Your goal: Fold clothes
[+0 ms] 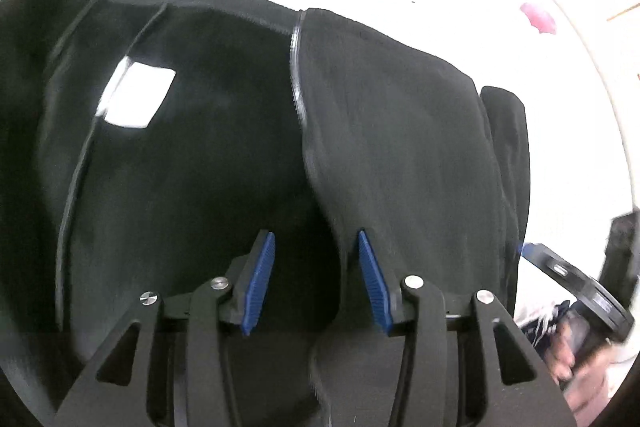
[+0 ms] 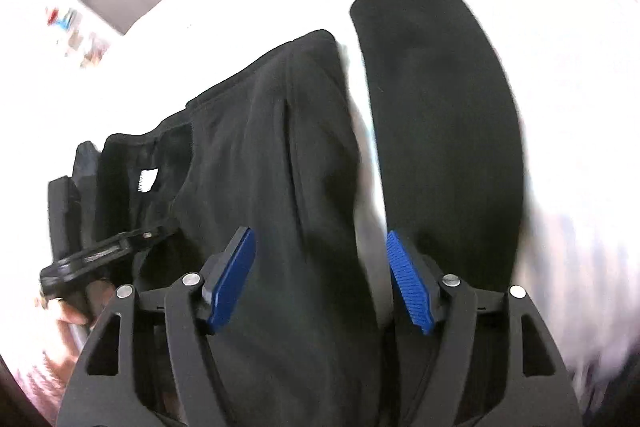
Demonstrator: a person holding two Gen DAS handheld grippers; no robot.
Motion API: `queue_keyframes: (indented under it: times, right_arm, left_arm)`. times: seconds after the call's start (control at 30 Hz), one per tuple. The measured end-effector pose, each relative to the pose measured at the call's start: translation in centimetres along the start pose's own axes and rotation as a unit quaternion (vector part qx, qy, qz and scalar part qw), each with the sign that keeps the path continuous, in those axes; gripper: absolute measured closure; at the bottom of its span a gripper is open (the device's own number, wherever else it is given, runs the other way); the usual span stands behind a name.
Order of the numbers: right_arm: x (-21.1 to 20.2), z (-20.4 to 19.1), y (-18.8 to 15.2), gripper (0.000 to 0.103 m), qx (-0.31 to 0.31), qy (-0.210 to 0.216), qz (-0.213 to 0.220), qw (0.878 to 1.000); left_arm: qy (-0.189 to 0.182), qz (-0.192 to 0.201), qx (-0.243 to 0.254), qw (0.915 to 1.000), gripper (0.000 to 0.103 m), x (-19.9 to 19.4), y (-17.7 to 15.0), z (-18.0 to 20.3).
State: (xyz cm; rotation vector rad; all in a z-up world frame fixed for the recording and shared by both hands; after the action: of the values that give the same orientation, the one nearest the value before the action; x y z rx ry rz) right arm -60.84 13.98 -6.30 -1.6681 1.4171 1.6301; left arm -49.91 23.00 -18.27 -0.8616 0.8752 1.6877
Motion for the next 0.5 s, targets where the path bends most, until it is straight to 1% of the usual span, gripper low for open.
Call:
queue_keyframes:
  times: [0.07, 0.1, 0.13, 0.17, 0.2, 0.23, 0.27, 0.3, 0.33, 0.37, 0.43, 0.47, 0.5]
  right_arm:
    - [4.1, 0.7, 2.1, 0.033, 0.021, 0.023, -0.030, 0.999]
    - [6.1, 1.0, 3.2, 0.033, 0.031, 0.035, -0.045, 0.998]
    - [6.8, 1.6, 3.8, 0.033, 0.045, 0.047, -0.051, 0.997]
    - [7.5, 2.1, 4.4, 0.033, 0.058, 0.059, -0.056, 0.995]
    - [7.8, 2.1, 5.1, 0.033, 0.059, 0.068, -0.051, 0.995]
    - [7.6, 1.9, 5.4, 0.033, 0.046, 0.070, -0.046, 0.995]
    - [7.5, 1.8, 5.8, 0.046, 0.032, 0.071, -0.041, 0.996]
    - [7.2, 1.5, 5.9, 0.074, 0.016, 0.059, -0.045, 0.997]
    - [7.0, 1.2, 5.9, 0.074, 0.000, 0.047, -0.048, 0.998]
    - [6.8, 1.1, 5.9, 0.076, -0.005, 0.044, -0.037, 0.998]
    - [4.8, 1.8, 5.9, 0.077, -0.010, 0.037, -0.009, 0.999]
    - [3.9, 2.5, 5.9, 0.077, -0.013, 0.032, 0.004, 0.999]
    - [3.9, 3.2, 5.7, 0.077, -0.010, 0.031, 0.010, 0.999]
  left_arm:
    - [0.002, -0.003, 0.006, 1.0000, 0.058, 1.0, 1.0, -1.0]
    - [0.005, -0.004, 0.010, 0.9999, 0.058, 1.7, 1.5, -0.5]
    - [0.004, -0.007, 0.010, 0.9999, 0.057, 2.6, 2.2, 0.0]
    - [-0.009, -0.016, 0.007, 0.9998, 0.057, 3.6, 2.9, 0.6]
    - [-0.022, -0.025, 0.001, 0.9995, 0.058, 4.4, 3.4, 1.1]
    - [-0.025, -0.028, -0.005, 0.9993, 0.062, 5.2, 3.8, 1.6]
    - [-0.020, -0.028, 0.001, 0.9994, 0.087, 5.9, 4.1, 2.4]
    - [-0.009, -0.023, 0.019, 0.9995, 0.092, 5.9, 4.2, 3.6]
    - [0.001, -0.018, 0.037, 0.9992, 0.093, 5.8, 4.4, 4.7]
    - [0.010, -0.012, 0.055, 0.9984, 0.093, 5.8, 4.5, 5.8]
    - [-0.005, 0.003, 0.085, 0.9963, 0.093, 5.7, 4.2, 8.1]
    - [-0.003, 0.004, 0.093, 0.9956, 0.093, 6.2, 4.1, 8.6]
    - [0.007, 0.000, 0.100, 0.9949, 0.087, 7.1, 4.0, 9.0]
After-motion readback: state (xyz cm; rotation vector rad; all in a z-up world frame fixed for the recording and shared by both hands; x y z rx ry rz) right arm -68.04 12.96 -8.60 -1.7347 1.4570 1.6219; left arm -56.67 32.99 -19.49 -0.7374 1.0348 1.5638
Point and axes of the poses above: each gripper's, at about its wrist camera, not at the fingertips, and x roughly the way its jaws point, z to its right, y to its top, the point moved 2 cm from there along x, roughly the way its jaws point, and after that the axes turned 9 degrees about -x, right-handed, at the moved point
